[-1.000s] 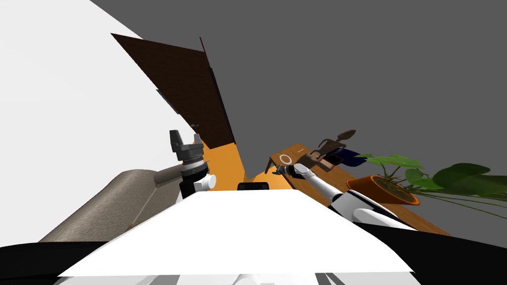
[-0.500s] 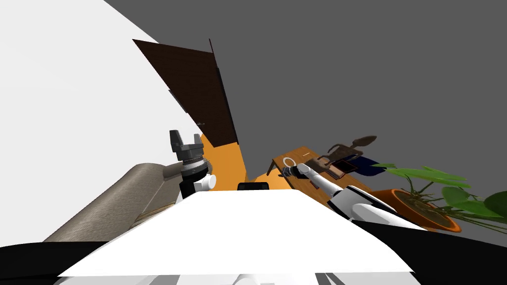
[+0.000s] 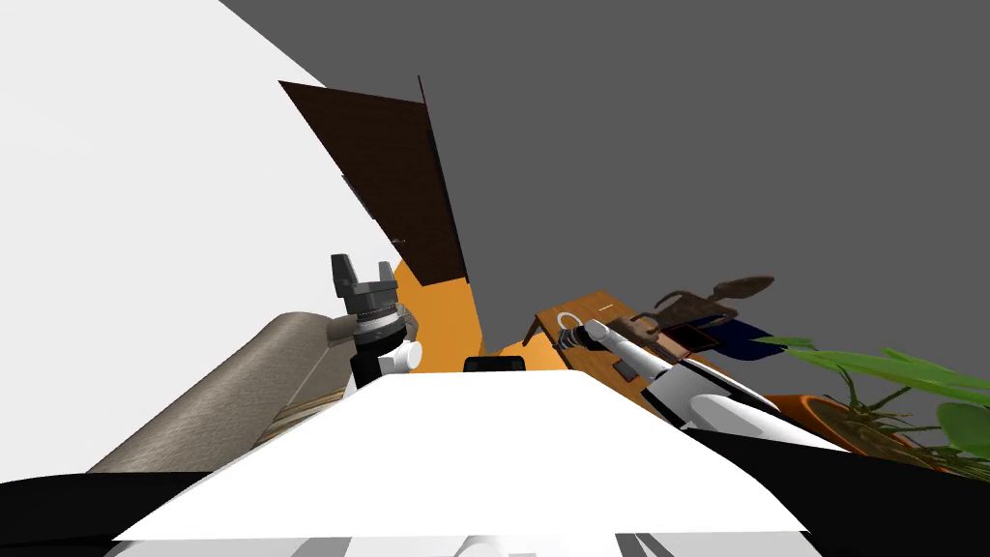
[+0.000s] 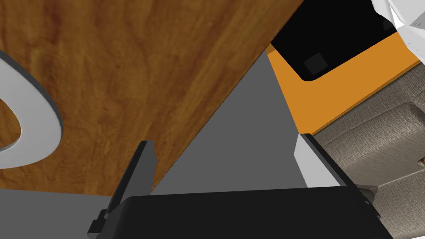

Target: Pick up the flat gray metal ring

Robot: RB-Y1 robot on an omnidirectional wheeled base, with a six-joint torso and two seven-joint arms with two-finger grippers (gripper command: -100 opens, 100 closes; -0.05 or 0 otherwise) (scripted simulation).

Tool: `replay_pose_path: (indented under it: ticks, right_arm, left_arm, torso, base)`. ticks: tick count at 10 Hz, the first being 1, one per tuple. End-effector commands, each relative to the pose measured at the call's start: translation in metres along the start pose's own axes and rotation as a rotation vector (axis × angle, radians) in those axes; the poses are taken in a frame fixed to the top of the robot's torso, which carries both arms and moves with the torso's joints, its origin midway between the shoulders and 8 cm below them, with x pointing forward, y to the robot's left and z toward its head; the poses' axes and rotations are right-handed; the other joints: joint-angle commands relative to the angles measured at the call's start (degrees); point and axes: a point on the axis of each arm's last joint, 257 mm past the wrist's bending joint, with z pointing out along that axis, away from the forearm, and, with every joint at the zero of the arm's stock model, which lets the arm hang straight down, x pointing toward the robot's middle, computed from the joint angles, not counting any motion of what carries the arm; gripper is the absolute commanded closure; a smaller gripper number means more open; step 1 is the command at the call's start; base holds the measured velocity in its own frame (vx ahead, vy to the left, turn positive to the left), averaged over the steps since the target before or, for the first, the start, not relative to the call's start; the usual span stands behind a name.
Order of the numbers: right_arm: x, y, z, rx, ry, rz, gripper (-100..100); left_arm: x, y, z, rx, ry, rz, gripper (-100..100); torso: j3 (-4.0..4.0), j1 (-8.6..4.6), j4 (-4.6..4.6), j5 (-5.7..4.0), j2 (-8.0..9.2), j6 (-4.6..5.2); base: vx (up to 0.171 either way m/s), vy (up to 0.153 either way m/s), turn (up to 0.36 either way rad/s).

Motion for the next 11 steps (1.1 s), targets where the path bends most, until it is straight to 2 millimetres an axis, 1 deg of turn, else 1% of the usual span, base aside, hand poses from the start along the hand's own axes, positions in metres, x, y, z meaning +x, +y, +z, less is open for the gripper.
replay_pose_path:
  ticks: [1,2,3,5,6,8,9,11]
  right_arm:
    - [0.010,-0.004,-0.003,0.010,0.031,-0.003,-100]
    - [0.029,-0.014,-0.009,0.027,0.082,0.001,-100]
    - [0.030,-0.015,-0.009,0.028,0.087,-0.003,-100]
    - [0.063,-0.030,-0.021,0.056,0.177,0.008,-100]
    - [0.065,-0.030,-0.022,0.058,0.184,0.002,-100]
    - [0.092,-0.039,-0.032,0.077,0.258,0.011,-100]
    - [0.103,-0.041,-0.035,0.083,0.287,0.015,-100]
    - [0.117,-0.043,-0.040,0.090,0.325,0.022,-100]
  left_arm:
    - [0.000,0.000,0.000,0.000,0.000,0.000,0]
    - [0.000,0.000,0.000,0.000,0.000,0.000,0]
    - [0.000,0.000,0.000,0.000,0.000,0.000,0]
    - [0.000,0.000,0.000,0.000,0.000,0.000,0]
    - [0.000,0.000,0.000,0.000,0.000,0.000,0]
    - [0.000,0.000,0.000,0.000,0.000,0.000,0]
    - [0.000,0.000,0.000,0.000,0.000,0.000,0]
    - [0.000,0.000,0.000,0.000,0.000,0.000,0]
  torso:
    - [0.00,0.00,0.00,0.00,0.00,0.00]
    - [0.00,-0.01,-0.01,-0.01,0.00,0.04]
    - [-0.02,0.00,-0.01,-0.01,-0.04,0.01]
    - [-0.04,-0.02,-0.01,0.00,-0.07,0.01]
    - [-0.06,-0.05,-0.02,-0.01,-0.10,0.02]
    - [-0.05,-0.03,-0.02,-0.01,-0.08,0.02]
    - [-0.05,-0.06,-0.02,-0.02,-0.08,0.03]
    - [-0.07,-0.07,-0.03,-0.02,-0.11,0.03]
  base:
    - [0.029,-0.016,0.088]
    - [0.039,-0.014,0.131]
    - [0.036,-0.014,0.079]
    - [0.053,-0.026,0.168]
    - [0.048,-0.024,0.058]
    - [0.049,-0.029,0.135]
    - [0.052,-0.039,0.120]
    - [0.051,-0.034,0.104]
